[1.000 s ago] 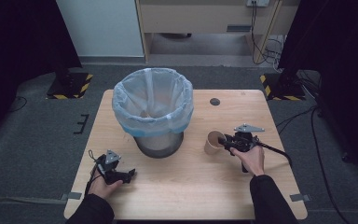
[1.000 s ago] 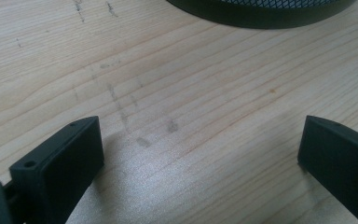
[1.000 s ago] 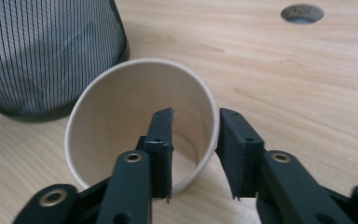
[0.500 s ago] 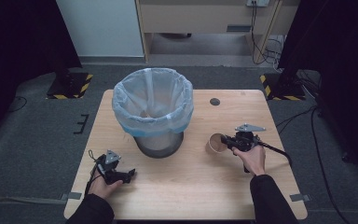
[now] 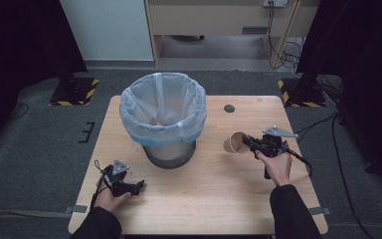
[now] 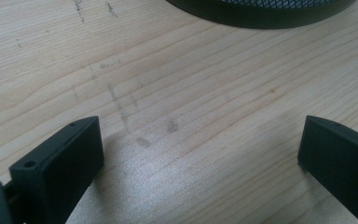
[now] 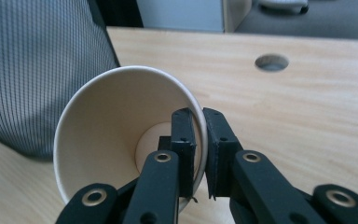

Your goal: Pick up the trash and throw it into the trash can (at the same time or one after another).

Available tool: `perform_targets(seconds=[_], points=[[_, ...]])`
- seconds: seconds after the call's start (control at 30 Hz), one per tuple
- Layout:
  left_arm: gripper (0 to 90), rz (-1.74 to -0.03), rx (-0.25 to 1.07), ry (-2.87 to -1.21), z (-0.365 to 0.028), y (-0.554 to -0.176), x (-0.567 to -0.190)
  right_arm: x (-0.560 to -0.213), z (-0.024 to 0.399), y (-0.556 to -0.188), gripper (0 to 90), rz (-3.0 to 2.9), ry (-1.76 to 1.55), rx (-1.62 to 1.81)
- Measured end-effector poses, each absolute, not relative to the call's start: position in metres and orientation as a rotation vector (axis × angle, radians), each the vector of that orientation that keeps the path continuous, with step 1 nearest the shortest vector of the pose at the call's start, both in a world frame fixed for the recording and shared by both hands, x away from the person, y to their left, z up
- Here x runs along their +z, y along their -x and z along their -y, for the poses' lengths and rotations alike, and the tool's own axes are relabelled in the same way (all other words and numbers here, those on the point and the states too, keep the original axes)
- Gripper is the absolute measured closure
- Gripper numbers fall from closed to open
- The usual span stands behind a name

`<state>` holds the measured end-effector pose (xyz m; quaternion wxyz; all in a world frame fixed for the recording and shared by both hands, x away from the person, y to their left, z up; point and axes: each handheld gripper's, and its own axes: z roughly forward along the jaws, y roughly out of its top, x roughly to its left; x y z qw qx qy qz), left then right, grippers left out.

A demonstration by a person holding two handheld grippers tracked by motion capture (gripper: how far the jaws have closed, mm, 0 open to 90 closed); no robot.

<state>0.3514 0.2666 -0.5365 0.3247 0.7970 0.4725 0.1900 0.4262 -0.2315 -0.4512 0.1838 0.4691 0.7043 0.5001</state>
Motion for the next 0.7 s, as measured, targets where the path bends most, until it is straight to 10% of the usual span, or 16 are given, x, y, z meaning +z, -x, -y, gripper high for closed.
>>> perform_targets(seconds=[0.7], points=[[0.0, -1.239, 0.498, -2.09, -0.267, -0.351, -0.536, -0.403, 0.254, -0.413, 84.0, -1.732, -1.262, 1.607]])
